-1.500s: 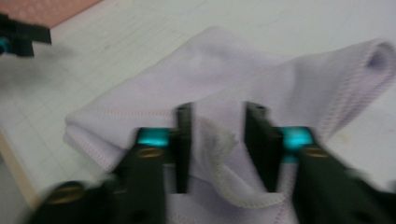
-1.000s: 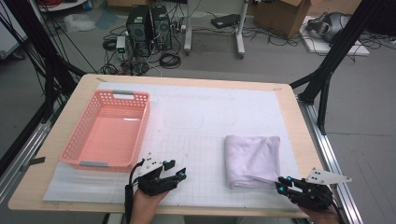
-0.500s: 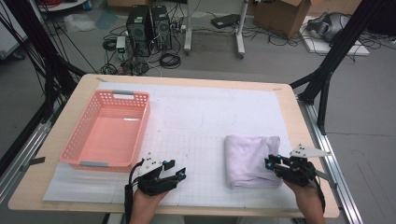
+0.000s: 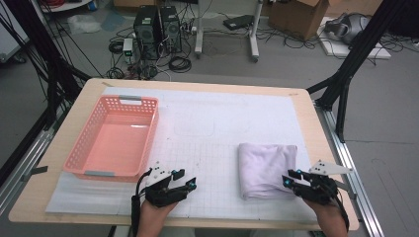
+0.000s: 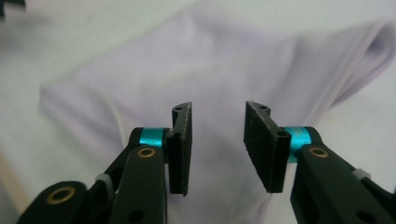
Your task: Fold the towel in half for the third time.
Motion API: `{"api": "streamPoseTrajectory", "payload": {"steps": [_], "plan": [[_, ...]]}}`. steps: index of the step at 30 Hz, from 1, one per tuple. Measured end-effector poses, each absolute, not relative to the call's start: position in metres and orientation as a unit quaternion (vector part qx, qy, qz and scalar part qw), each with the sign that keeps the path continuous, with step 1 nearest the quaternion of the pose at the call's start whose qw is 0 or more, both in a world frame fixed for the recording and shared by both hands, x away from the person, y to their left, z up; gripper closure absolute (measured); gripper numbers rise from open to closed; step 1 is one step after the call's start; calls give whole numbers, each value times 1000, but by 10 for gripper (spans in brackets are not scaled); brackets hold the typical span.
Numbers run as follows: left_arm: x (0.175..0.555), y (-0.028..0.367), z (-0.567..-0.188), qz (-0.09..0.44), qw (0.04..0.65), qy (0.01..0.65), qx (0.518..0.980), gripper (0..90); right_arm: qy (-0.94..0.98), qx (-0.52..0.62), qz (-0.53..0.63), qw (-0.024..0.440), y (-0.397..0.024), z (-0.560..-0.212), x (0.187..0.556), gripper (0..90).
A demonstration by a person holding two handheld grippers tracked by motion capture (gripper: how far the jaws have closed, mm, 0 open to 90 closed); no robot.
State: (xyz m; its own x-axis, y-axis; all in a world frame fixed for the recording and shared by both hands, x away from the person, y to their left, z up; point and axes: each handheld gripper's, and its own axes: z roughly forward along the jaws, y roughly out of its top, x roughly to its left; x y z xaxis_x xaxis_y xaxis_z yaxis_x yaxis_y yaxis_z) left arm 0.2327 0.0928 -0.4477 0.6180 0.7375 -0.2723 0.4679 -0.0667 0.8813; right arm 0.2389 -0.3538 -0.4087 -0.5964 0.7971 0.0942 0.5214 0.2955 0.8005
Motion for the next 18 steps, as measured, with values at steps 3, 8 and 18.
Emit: {"api": "streamPoseTrajectory", "payload": {"steps": [3, 8, 18], "plan": [[233, 94, -448, 125, 538, 420, 720, 453, 795, 419, 405, 169, -346, -411, 252, 610], [233, 94, -448, 125, 539, 419, 720, 453, 808, 422, 375, 170, -345, -433, 250, 616], [232, 92, -448, 127, 539, 416, 722, 452, 768, 447, 430, 160, -352, -411, 255, 566]]}}
